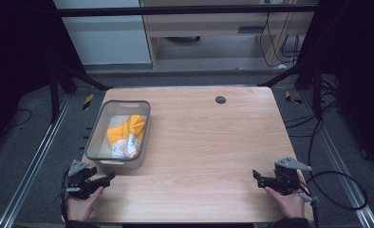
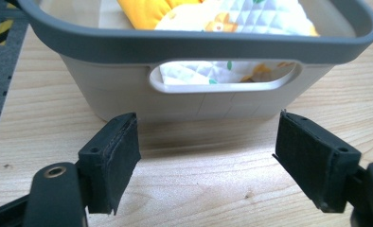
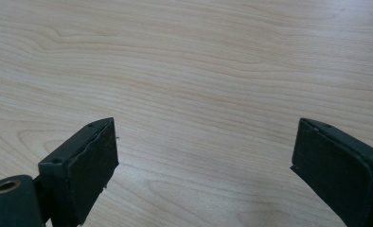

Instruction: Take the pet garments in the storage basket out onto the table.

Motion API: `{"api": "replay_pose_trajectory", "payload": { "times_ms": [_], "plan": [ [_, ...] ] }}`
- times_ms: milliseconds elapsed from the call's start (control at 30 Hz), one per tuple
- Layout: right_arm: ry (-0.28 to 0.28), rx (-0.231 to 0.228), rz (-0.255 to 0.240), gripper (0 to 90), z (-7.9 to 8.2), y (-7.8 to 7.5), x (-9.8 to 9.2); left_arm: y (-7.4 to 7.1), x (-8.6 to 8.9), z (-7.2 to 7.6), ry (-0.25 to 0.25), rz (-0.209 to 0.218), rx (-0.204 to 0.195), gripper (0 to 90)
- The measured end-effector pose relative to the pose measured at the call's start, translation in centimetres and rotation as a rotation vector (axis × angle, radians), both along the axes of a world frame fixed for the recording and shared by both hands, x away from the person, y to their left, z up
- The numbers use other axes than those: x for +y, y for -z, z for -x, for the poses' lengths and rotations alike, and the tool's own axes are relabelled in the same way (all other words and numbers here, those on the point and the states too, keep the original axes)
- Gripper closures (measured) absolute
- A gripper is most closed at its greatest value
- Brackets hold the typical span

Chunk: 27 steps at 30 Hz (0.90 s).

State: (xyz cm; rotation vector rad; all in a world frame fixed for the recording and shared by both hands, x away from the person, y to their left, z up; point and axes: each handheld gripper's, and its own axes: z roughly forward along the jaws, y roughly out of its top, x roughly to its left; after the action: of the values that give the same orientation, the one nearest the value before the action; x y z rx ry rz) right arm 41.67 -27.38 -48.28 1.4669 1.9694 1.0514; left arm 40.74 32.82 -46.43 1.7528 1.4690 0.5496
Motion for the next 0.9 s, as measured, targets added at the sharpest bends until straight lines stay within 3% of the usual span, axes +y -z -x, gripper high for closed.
{"api": "replay_pose_trajectory", "payload": {
  "times_ms": [133, 500, 900],
  "plan": [
    [-0.001, -0.016, 0.033, 9.6, 0.1, 0.0, 0.4, -0.1, -0.1, 0.0, 0.006, -0.004, 0.003, 21.8],
    [-0.006, -0.024, 0.033, 10.5, 0.3, 0.0, 1.2, -1.4, 0.0, 0.5, 0.006, 0.0, -0.06, 21.5],
    [-0.024, -0.035, 0.038, 10.6, 0.3, 0.0, 1.7, -2.7, 0.0, 0.8, 0.009, 0.038, -0.107, 21.0]
  ]
}}
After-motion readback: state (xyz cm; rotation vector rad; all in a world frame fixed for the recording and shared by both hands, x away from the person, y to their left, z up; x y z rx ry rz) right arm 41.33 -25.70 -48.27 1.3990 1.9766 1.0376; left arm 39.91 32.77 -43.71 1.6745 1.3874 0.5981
